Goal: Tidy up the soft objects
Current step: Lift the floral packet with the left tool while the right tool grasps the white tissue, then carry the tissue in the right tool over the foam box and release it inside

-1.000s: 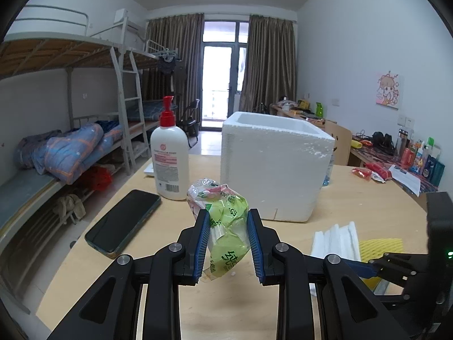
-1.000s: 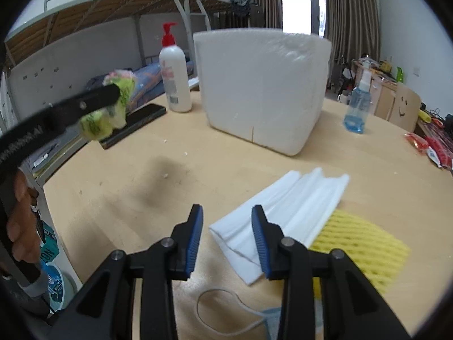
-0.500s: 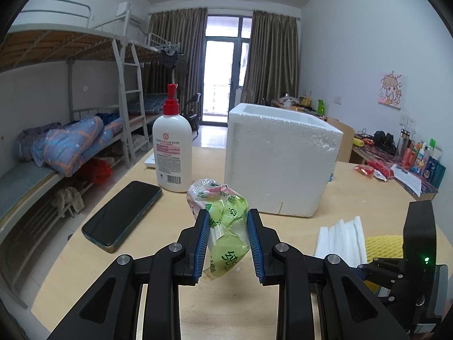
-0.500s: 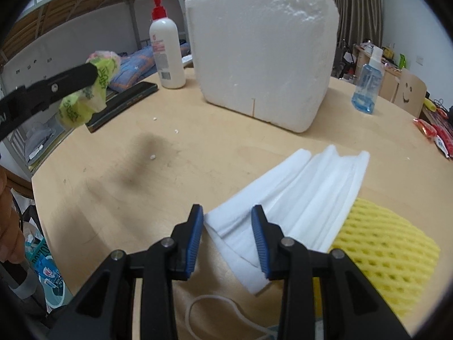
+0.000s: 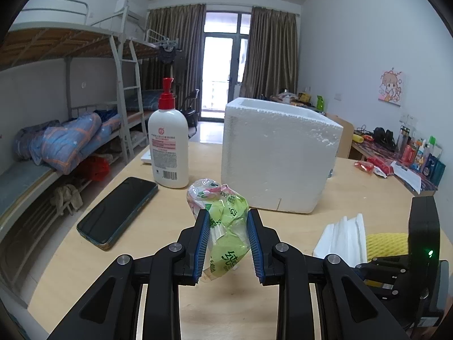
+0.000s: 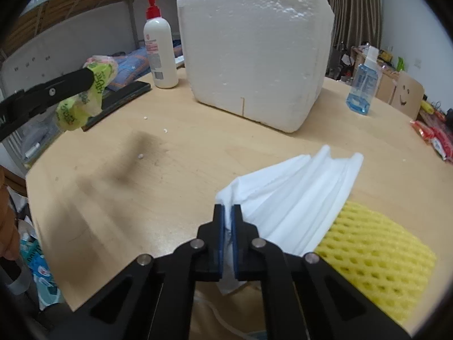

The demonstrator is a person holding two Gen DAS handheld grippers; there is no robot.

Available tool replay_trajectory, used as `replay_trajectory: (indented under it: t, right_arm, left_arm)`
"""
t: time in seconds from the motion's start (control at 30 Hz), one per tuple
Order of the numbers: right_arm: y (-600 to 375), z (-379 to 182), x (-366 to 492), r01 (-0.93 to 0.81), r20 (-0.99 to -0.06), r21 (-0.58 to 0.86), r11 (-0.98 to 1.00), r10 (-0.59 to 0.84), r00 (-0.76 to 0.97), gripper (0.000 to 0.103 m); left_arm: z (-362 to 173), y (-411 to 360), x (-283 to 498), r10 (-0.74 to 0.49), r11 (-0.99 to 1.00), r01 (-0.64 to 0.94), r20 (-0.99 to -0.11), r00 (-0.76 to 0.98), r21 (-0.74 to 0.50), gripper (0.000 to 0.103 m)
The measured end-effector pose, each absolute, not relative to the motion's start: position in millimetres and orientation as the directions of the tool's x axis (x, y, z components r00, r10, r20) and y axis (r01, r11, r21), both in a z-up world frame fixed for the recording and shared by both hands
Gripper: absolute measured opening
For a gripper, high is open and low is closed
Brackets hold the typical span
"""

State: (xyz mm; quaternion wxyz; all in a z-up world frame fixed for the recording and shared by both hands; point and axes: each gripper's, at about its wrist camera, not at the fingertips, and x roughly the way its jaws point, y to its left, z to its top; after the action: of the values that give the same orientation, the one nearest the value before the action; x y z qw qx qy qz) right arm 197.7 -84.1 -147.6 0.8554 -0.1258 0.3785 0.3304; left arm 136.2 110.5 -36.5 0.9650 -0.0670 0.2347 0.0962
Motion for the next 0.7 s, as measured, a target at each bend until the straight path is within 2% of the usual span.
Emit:
replay_trajectory:
  t: [0.1, 0.53, 0.7]
  right_arm:
    - [-91, -142, 200, -0.667, -0.711, 0.099, 0.739, 0.521, 0.472, 0.006]
    - [-141, -62, 173, -0.634, -0.505, 0.101, 0.767, 0.588, 0.631, 0.006]
    - [-147, -48, 163, -0.644, -0.458, 0.090, 0.760, 0.606, 0.650, 0.006]
  left_arm:
    - [-34, 108, 135, 0.159, 0.973, -0.216, -0.458, 0.875, -0.076, 0.029]
    - [-10, 85, 126, 0.144, 0.984, -0.173, -0.394, 0.908, -0.040, 0.029]
    - [1, 75, 118, 0.138, 0.987, -0.157, -0.362, 0.922, -0.022, 0.029]
